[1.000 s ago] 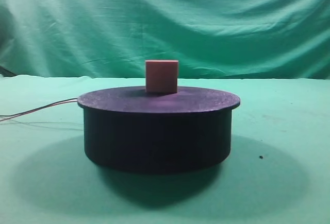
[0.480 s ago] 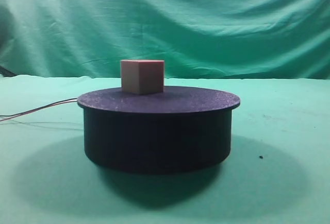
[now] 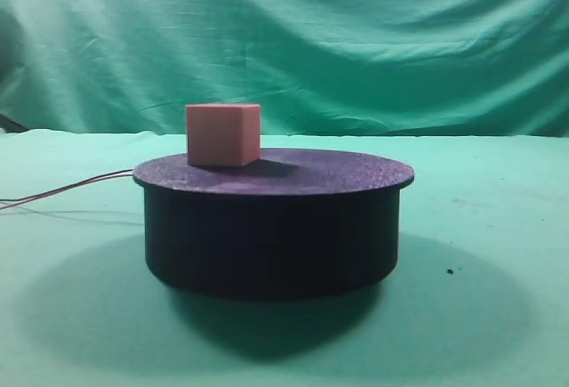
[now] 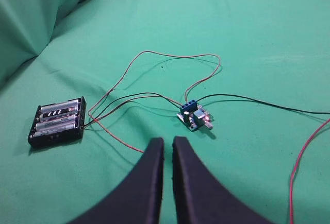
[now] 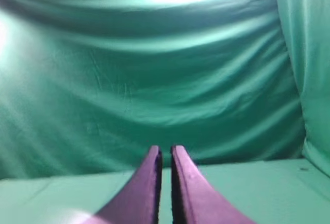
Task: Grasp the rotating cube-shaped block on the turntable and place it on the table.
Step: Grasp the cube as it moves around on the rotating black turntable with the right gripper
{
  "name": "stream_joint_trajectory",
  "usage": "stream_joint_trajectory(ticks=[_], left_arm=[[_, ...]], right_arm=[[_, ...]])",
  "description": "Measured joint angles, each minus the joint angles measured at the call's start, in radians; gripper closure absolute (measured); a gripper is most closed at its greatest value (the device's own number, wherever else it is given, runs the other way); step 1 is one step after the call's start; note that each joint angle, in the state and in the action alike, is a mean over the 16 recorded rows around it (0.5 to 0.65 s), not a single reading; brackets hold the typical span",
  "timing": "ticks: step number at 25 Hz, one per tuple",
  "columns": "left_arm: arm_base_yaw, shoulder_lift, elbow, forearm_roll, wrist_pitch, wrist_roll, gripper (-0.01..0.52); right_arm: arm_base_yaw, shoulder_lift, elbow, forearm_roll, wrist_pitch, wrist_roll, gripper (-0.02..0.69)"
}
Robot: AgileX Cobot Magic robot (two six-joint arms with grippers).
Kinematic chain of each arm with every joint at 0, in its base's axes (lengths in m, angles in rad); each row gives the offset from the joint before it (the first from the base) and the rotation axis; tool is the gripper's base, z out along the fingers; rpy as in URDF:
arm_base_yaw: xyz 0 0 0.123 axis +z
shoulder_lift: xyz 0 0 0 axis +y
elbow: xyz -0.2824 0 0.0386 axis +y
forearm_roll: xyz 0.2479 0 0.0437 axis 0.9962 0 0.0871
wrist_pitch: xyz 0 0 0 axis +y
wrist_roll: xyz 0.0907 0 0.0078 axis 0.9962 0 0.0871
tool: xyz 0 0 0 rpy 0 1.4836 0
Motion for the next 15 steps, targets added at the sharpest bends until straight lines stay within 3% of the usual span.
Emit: stream_joint_trajectory(ticks=[15], left_arm=[[0.000,0.000,0.000,0.000,0.000,0.000,0.514]], right_arm=[[0.022,0.446,-0.240,0.082,0.479,-0.038,0.632]])
